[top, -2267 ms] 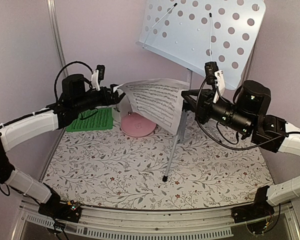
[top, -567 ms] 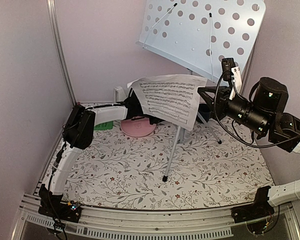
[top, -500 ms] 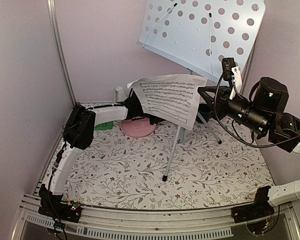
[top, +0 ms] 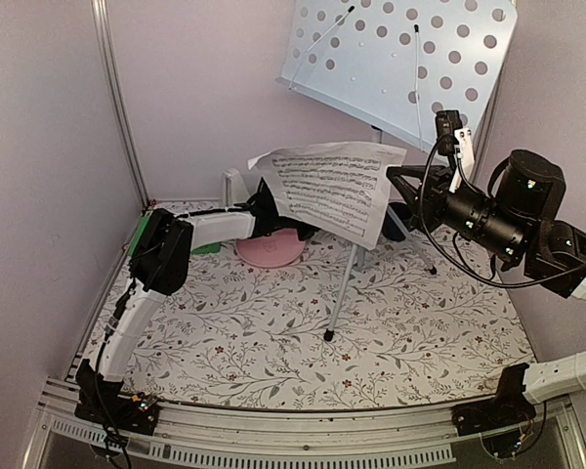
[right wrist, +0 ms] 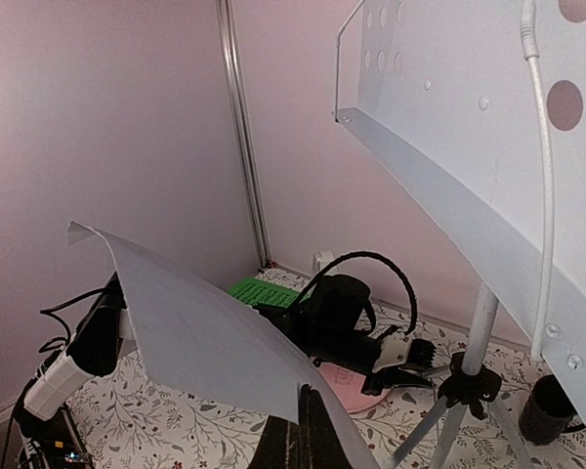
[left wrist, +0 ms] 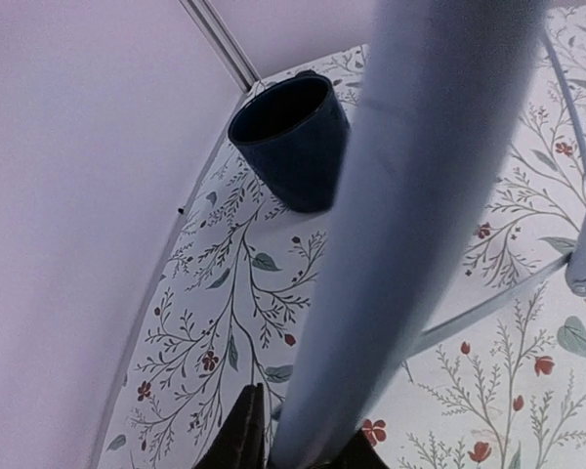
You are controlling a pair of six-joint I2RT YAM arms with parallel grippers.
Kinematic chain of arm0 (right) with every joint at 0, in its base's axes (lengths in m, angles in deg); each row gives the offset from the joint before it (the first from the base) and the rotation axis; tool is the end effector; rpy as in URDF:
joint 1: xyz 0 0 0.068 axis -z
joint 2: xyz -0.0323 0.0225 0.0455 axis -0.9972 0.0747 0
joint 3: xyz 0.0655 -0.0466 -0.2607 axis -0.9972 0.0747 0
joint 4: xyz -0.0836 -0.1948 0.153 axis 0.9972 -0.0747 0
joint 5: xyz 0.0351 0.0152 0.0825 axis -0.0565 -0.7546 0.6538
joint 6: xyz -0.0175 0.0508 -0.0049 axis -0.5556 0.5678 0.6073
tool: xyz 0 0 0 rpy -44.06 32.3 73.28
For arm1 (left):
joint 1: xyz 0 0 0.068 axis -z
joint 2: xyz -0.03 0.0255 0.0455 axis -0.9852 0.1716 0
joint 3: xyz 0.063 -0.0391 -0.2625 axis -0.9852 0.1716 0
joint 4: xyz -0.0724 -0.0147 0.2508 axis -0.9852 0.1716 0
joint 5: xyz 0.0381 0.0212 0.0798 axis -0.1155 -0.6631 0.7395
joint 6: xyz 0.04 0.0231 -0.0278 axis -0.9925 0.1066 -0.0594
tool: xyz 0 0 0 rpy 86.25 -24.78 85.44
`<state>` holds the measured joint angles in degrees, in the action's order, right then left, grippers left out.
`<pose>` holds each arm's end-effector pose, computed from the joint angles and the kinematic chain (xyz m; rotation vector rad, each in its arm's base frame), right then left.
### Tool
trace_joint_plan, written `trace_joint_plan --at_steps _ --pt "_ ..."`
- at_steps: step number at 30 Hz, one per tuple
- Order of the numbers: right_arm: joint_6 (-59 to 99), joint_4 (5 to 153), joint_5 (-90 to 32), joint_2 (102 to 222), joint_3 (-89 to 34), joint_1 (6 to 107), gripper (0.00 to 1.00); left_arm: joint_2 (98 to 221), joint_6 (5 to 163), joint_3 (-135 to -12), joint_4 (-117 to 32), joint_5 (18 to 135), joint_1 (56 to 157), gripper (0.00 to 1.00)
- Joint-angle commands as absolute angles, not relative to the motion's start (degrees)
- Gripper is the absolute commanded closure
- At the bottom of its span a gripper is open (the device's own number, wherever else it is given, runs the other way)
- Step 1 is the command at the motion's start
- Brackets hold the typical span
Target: Set up the instrument practice props
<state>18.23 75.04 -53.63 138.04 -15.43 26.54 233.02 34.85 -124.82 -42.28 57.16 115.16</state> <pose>0.1224 0.1850 0.4246 -0.4961 1.5017 0.6573 0.4733 -0.3521 0.1543 1.3999 1.3709 -0.4479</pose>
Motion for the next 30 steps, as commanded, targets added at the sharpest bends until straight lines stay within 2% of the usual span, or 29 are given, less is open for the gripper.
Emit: trace_joint_plan --at_steps 1,17,30 --pt "17.94 76.71 -53.09 138.24 -15.11 26.66 1.00 232.51 33.60 -124.25 -46.15 61.47 113.43 1.00" --pt "17.87 77.77 -51.52 139.21 -15.27 26.63 1.00 232.66 28.25 -126.11 -46.33 62.14 108.02 1.00" --pt "17.15 78.91 -50.04 138.95 -15.20 26.67 1.00 215.21 33.59 -99.39 -55.73 69.03 108.77 1.00"
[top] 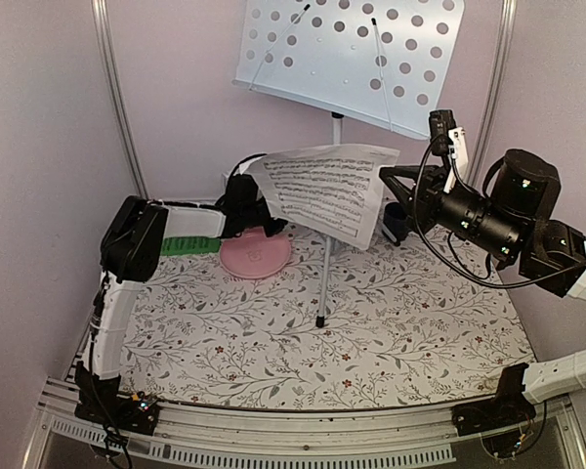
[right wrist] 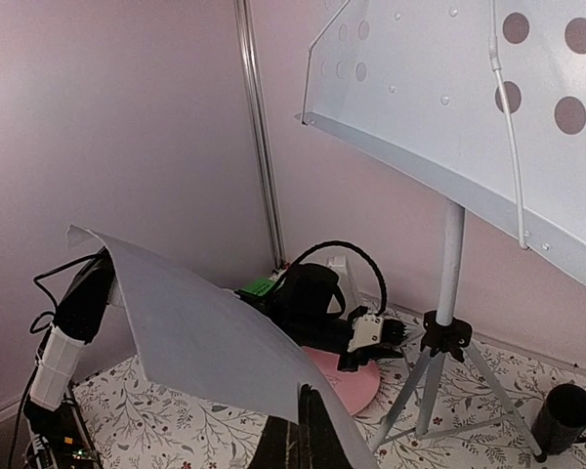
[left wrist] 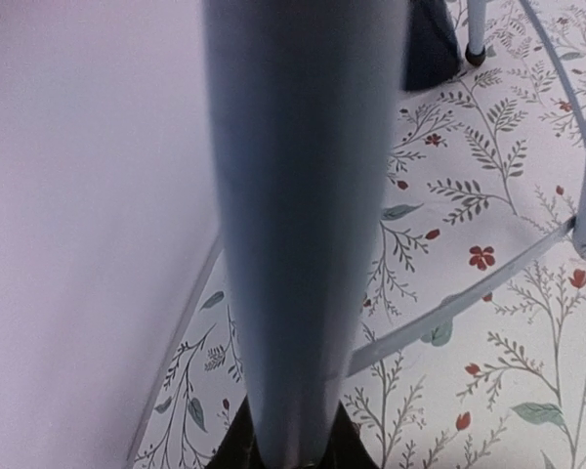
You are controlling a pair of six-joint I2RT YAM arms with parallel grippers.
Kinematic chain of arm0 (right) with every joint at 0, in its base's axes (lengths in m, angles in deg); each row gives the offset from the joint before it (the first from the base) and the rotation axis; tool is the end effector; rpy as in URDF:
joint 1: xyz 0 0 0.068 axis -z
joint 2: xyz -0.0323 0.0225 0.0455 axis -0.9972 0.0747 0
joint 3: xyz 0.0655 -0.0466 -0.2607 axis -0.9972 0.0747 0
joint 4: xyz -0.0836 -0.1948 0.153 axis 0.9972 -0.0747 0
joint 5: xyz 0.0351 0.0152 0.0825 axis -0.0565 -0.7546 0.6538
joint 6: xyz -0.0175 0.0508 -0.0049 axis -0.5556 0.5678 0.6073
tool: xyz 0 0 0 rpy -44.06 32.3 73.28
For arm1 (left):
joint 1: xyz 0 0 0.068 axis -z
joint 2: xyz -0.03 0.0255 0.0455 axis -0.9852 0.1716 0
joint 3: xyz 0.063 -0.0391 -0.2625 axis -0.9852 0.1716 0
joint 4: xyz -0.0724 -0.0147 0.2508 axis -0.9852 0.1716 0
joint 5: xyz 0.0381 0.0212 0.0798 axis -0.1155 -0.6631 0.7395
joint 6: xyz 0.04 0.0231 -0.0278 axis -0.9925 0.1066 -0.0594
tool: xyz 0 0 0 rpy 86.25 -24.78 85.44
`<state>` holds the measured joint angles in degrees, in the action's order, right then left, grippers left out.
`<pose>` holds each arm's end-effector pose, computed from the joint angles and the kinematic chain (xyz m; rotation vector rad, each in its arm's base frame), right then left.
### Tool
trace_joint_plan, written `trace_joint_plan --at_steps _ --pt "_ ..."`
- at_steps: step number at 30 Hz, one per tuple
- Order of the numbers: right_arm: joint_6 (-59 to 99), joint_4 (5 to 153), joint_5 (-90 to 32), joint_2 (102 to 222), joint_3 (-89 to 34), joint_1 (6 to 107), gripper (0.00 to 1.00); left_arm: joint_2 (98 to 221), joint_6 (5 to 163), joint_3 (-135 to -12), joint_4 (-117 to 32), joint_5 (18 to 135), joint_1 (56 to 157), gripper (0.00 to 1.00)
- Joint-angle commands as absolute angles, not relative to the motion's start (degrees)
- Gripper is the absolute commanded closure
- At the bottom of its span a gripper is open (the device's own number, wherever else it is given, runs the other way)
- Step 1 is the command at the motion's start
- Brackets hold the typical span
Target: Set up the instrument practice props
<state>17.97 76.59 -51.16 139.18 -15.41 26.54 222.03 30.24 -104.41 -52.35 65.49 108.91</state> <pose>0.1245 0.1914 0.4233 -0.5301 1.4864 0.6895 0.4764 -0.2752 0.1556 1.3076 1.4488 -0.1779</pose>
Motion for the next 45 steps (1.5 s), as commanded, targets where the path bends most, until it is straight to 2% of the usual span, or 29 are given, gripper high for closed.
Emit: trace_joint_plan --at_steps 1,10,17,24,25,29,33,36,45 --pt "17.08 78.91 -49.80 139.01 -15.24 26.68 1.00 214.05 34.48 -98.02 -55.93 70.09 109.08 1.00" --pt "17.12 76.98 -46.86 139.04 -16.62 26.58 1.00 206.36 41.19 -83.15 -58.68 76.48 114.58 1.00" --pt "16.97 72.29 -40.18 140.43 -20.58 26.61 1.00 203.74 45.11 -77.28 -61.27 74.52 117.92 1.00" --pt "17.10 69.18 -38.96 140.62 -24.72 26.48 1.00 201.41 44.32 -74.11 -61.16 70.87 118.80 1.00" --pt "17.27 69.01 -38.99 140.66 -25.53 26.47 1.00 201.23 44.49 -74.05 -60.93 71.37 118.98 0.98" --pt "18.18 66.18 -39.56 141.90 -30.84 26.38 1.00 198.10 46.07 -71.14 -62.20 72.46 119.14 0.61" --pt "17.82 62.66 -43.05 144.35 -37.14 26.38 1.00 190.86 49.02 -66.81 -63.67 72.49 119.61 0.36" --pt "17.08 62.17 -46.40 145.27 -40.80 26.36 1.00 185.46 50.51 -62.73 -65.06 73.53 120.13 0.31" --pt "14.50 65.14 -57.06 148.52 -49.78 26.45 1.00 167.25 54.95 -50.08 -68.40 75.88 122.39 0.32"
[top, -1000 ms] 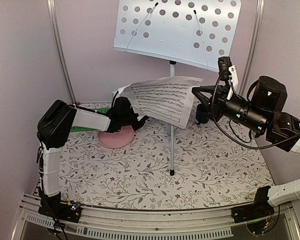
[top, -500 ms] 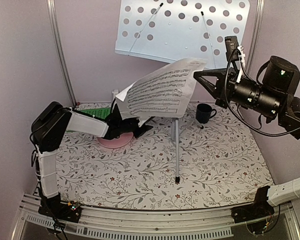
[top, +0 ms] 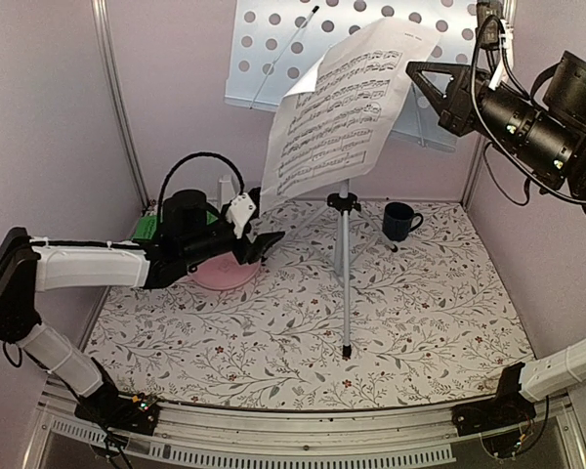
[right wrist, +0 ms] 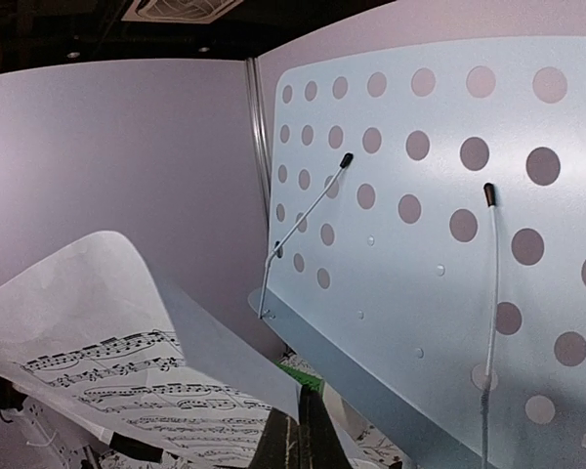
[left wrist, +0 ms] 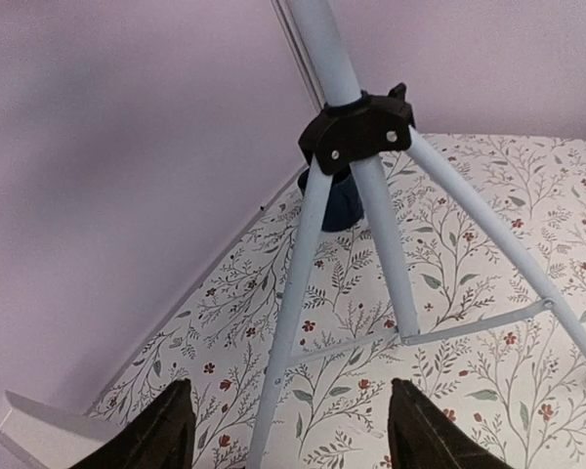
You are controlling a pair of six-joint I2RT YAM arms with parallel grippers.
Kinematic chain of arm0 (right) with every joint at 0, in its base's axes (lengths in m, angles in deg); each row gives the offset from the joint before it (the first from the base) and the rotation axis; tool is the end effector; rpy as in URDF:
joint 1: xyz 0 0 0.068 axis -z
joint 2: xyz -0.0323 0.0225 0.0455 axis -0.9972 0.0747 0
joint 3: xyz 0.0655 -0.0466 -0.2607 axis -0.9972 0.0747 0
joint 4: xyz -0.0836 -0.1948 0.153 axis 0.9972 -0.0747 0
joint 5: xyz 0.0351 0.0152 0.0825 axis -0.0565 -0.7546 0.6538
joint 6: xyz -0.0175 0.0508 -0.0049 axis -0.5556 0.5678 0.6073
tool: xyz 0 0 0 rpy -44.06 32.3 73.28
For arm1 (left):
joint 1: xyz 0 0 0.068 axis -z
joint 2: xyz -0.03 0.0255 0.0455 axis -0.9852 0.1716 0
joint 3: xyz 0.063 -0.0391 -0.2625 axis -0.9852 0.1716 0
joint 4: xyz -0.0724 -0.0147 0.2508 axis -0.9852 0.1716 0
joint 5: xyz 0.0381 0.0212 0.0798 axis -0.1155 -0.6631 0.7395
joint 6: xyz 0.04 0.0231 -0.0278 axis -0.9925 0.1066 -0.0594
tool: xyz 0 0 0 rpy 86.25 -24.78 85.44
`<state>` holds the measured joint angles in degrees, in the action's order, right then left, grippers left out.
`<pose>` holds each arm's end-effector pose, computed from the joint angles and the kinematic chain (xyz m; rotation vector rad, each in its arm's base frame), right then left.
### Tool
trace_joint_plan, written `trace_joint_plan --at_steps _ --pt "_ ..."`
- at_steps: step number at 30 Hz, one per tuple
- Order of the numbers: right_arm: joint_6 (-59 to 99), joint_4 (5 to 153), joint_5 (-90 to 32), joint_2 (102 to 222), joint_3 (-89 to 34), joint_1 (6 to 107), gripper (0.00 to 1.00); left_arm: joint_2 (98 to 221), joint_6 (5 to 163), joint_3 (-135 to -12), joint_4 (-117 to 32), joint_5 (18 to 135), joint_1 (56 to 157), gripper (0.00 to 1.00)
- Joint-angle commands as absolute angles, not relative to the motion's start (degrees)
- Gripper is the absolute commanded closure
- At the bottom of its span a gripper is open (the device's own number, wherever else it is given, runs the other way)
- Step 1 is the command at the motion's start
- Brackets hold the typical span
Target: Set up the instrument practice props
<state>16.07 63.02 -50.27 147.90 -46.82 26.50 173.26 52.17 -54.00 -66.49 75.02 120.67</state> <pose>0.1157 0.1779 0.5447 -0.4829 1.3379 0.7391 0.2665 -0.2359 0.2586 1.0050 1.4549 -0.4067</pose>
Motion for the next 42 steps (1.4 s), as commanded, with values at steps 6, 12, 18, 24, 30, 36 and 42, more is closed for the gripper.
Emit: trace_joint_plan --at_steps 6,12,18,24,30,36,42 --pt "11.04 70.84 -66.14 150.22 -52.31 26.53 1.00 156.38 54.65 -50.28 -65.43 80.14 126.37 0.33" --pt "5.74 79.80 -73.24 153.13 -52.63 26.52 1.00 151.03 55.09 -55.40 -63.79 84.07 130.22 0.35" --pt "2.28 85.87 -79.84 156.89 -56.44 26.55 1.00 150.35 54.32 -61.84 -63.87 87.04 132.27 0.37" --pt "3.10 90.99 -76.52 156.63 -56.47 26.50 1.00 154.84 51.53 -70.79 -62.04 88.96 132.67 0.40" --pt "3.17 96.61 -78.55 156.92 -56.45 26.55 1.00 160.09 46.78 -81.05 -58.10 89.93 132.68 0.43" --pt "4.09 92.24 -66.95 155.04 -53.85 26.48 1.00 160.02 46.95 -82.81 -56.98 74.94 132.72 0.35" --pt "6.04 85.77 -59.75 152.74 -52.05 26.53 1.00 160.04 51.77 -84.14 -57.65 66.43 132.50 0.20"
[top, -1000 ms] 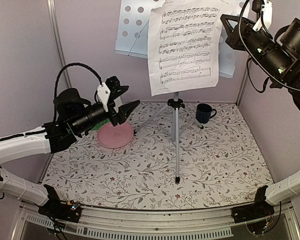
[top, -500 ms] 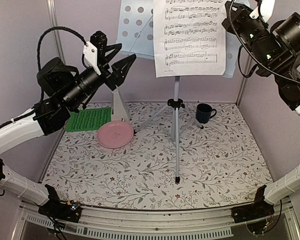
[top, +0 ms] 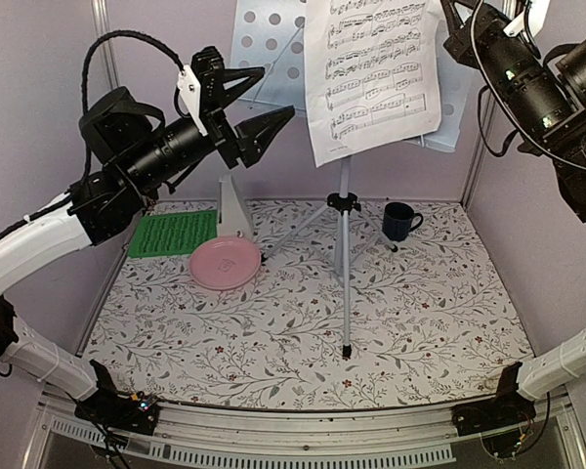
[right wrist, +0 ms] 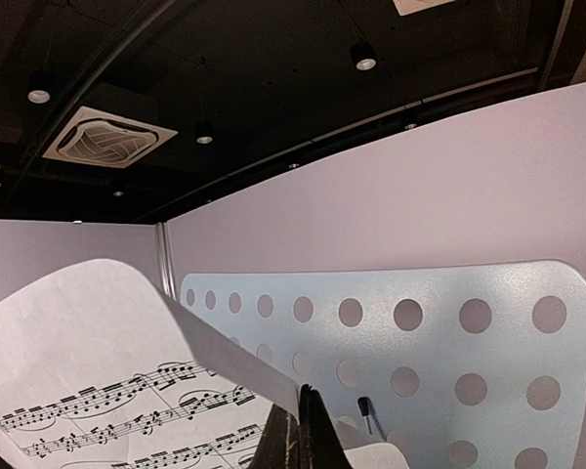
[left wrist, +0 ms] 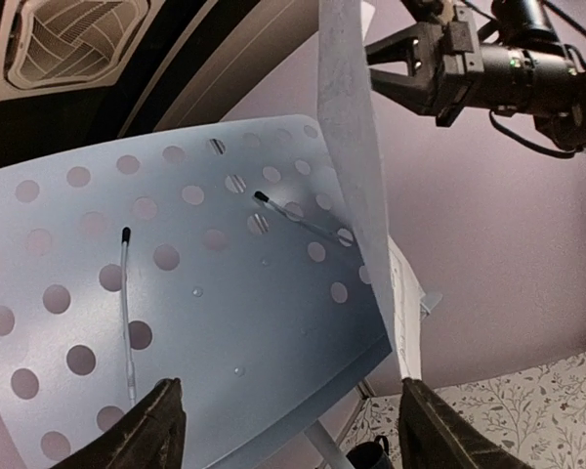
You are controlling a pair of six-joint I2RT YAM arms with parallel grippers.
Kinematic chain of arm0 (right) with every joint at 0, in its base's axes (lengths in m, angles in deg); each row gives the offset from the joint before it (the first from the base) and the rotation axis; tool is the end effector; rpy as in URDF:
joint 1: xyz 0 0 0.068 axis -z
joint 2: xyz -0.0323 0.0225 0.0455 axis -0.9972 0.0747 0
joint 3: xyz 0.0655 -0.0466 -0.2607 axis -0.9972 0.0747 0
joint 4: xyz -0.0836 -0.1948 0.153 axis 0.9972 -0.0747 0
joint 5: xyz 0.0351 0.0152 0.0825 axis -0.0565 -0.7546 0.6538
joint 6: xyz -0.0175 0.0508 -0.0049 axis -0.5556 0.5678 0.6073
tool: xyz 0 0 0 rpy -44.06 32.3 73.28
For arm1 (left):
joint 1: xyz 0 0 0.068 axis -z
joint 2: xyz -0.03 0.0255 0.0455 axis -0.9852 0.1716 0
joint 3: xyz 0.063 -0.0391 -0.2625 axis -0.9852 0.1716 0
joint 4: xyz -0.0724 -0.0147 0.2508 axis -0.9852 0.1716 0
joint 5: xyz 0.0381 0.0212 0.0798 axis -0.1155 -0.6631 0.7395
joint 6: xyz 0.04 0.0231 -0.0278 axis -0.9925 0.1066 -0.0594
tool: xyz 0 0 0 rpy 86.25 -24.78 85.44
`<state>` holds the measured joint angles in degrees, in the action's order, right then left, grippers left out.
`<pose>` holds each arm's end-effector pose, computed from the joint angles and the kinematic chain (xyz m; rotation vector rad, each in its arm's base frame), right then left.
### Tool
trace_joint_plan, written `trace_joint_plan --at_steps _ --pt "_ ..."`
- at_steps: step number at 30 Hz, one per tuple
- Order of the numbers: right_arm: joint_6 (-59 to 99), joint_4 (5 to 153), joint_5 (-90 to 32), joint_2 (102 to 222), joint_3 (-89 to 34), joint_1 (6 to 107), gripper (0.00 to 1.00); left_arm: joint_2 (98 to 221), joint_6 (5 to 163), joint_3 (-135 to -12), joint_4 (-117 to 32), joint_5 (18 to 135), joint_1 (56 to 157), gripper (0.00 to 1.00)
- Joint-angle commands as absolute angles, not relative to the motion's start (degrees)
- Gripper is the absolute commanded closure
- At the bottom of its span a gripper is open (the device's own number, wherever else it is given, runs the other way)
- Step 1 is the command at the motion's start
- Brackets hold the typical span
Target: Set up the instrument practice props
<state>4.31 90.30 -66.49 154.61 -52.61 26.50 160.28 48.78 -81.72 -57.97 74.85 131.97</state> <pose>0.1280 0.1804 0.5949 -0.1007 1.0253 0.5635 0.1800 -0.2391 0.4865 0.8628 0.8549 -0.5329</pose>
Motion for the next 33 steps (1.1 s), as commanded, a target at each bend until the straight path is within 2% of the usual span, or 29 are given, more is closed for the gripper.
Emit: trace_joint_plan --at_steps 1,8,14,20,25,28,30,33 --pt "6.91 84.80 -58.76 152.62 -52.07 26.51 1.00 160.13 52.57 -84.21 -57.76 64.81 132.61 0.18" --pt "9.90 80.68 -54.08 153.61 -52.25 26.54 1.00 160.40 58.04 -84.20 -59.95 58.17 134.09 0.17" --pt "10.30 81.22 -55.72 155.22 -52.25 26.53 1.00 153.89 57.40 -76.17 -59.59 60.97 135.50 0.15" --pt "9.53 84.50 -58.88 156.69 -52.25 26.56 1.00 151.35 56.75 -68.78 -60.74 68.39 139.56 0.13" --pt "10.36 83.97 -54.87 158.24 -53.01 26.49 1.00 155.73 57.69 -72.87 -65.42 78.38 142.66 0.12" --pt "10.80 82.43 -52.41 158.15 -53.17 26.48 1.00 157.08 56.86 -75.20 -67.06 83.53 142.71 0.15" --pt "11.02 81.25 -50.67 158.02 -53.13 26.51 1.00 157.23 56.12 -75.76 -68.07 84.04 142.73 0.20" --pt "10.92 79.19 -48.10 157.86 -53.00 26.54 1.00 157.28 55.84 -76.63 -68.62 82.97 142.65 0.36"
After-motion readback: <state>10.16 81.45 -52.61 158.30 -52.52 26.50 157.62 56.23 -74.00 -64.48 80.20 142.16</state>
